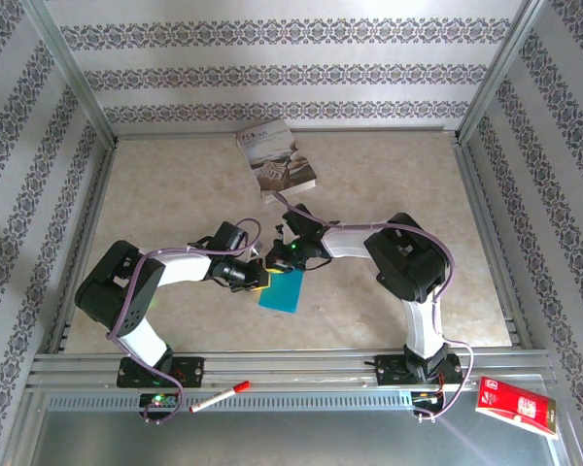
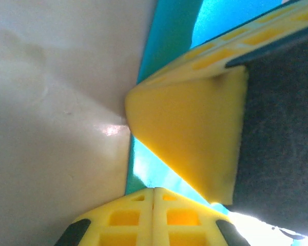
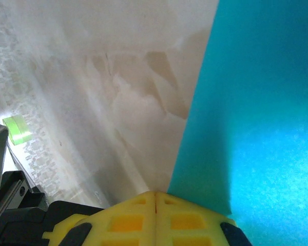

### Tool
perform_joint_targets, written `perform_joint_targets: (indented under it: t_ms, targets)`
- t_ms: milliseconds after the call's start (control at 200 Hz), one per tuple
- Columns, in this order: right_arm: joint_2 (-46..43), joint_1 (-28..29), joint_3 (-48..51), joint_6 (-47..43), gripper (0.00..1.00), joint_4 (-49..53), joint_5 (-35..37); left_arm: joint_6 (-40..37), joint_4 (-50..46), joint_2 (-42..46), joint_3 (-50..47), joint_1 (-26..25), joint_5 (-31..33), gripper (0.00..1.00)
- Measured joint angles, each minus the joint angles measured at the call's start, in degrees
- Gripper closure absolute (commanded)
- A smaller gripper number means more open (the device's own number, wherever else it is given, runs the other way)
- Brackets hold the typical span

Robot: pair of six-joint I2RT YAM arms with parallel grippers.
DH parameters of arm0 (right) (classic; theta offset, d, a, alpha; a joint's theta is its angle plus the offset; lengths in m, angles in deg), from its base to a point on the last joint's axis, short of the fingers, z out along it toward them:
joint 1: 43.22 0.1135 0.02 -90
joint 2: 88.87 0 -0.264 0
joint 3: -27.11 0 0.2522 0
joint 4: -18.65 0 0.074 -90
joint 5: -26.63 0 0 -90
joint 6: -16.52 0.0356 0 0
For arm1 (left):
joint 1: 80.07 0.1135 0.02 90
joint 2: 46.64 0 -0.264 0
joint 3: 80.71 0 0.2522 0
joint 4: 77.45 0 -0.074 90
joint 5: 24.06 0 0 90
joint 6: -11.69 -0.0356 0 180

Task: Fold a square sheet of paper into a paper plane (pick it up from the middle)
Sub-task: First fold in half a square sheet of paper at the center of the table.

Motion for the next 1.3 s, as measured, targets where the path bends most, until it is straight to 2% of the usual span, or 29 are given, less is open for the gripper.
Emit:
perform_joint_targets:
  t_ms: [1299]
  targets:
    - [7.7,-6.7,-14.8,-1.7,1.0,10.9,0.7,-3.4,-1.1,-1.1,0.9,0.6,-0.6,1.0]
